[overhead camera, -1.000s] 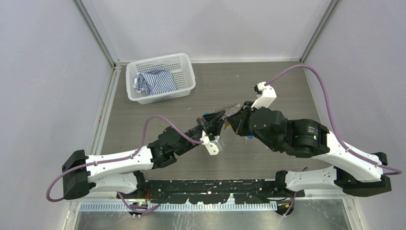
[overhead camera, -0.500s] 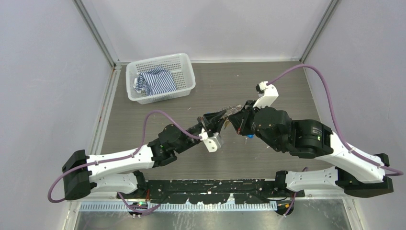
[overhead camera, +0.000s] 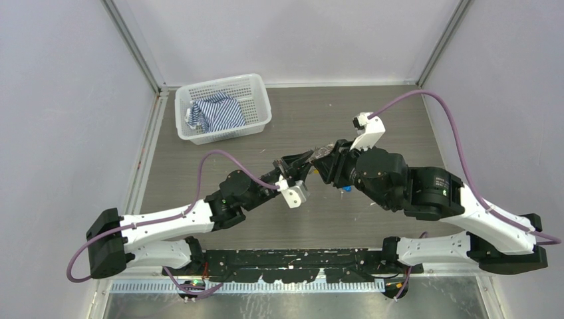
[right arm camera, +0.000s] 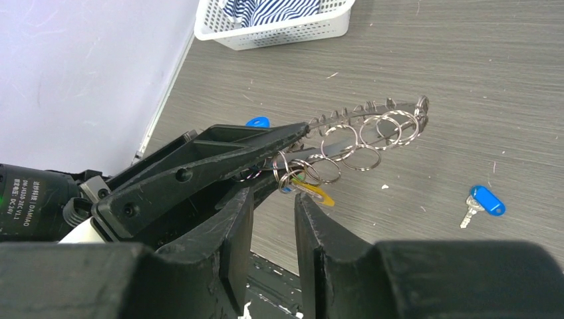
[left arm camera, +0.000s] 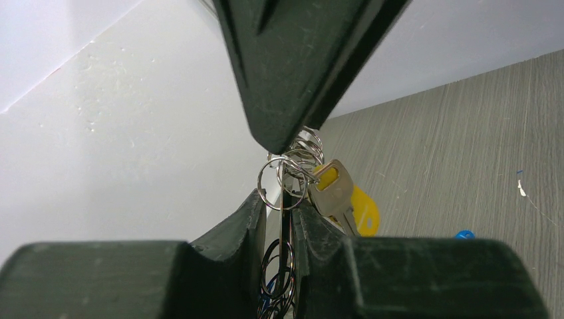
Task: Remove the keys from the keyring
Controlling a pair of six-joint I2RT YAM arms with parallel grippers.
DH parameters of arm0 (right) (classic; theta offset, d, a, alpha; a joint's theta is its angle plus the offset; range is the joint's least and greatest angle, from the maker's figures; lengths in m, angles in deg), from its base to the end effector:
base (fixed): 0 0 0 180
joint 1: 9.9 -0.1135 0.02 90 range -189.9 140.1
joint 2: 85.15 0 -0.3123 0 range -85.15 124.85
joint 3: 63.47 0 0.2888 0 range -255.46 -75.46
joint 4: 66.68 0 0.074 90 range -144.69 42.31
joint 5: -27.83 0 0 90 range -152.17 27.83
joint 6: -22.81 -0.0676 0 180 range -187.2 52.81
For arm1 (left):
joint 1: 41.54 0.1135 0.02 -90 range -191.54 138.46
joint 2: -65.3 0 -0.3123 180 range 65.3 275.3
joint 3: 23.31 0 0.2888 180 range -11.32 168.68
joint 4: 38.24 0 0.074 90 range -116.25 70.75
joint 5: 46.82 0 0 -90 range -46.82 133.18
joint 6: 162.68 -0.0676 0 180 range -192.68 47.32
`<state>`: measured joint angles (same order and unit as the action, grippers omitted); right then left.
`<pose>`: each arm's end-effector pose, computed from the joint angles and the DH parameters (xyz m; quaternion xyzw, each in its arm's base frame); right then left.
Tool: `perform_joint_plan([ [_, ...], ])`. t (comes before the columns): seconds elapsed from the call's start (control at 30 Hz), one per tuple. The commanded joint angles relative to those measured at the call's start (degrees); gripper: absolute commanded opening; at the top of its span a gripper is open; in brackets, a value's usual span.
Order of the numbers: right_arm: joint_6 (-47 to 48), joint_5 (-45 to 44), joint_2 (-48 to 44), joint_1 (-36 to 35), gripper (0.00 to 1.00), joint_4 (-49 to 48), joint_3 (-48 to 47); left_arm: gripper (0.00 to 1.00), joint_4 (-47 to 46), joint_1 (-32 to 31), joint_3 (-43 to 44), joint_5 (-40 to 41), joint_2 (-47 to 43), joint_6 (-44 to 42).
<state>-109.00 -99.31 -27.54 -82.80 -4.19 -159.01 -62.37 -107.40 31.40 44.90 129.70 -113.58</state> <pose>0.0969 0.1761 0.5016 -0.0479 0.8145 0.2869 0.5020 0.1273 -0.2792 0.3818 0.4846 0.3749 -0.1618 0.7736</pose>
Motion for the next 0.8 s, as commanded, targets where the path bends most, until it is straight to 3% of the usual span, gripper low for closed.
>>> perform_joint_plan([
  [0.0, 2.4, 0.02, 1.73, 0.13, 0.35, 2.36, -5.75, 0.0, -4.92, 0.21, 2.81, -1.34, -1.82, -0.01],
  [0.4, -3.93, -1.65, 8.66, 0.9, 0.29, 13.5, -13.28, 0.0, -4.67, 0.21, 2.81, -1.45, -2.08, -0.05],
  [0.77, -4.45, -1.36, 9.78, 2.55, 0.28, 13.77, -12.87, 0.0, -4.62, 0.21, 2.76, -1.45, -2.09, -0.14],
])
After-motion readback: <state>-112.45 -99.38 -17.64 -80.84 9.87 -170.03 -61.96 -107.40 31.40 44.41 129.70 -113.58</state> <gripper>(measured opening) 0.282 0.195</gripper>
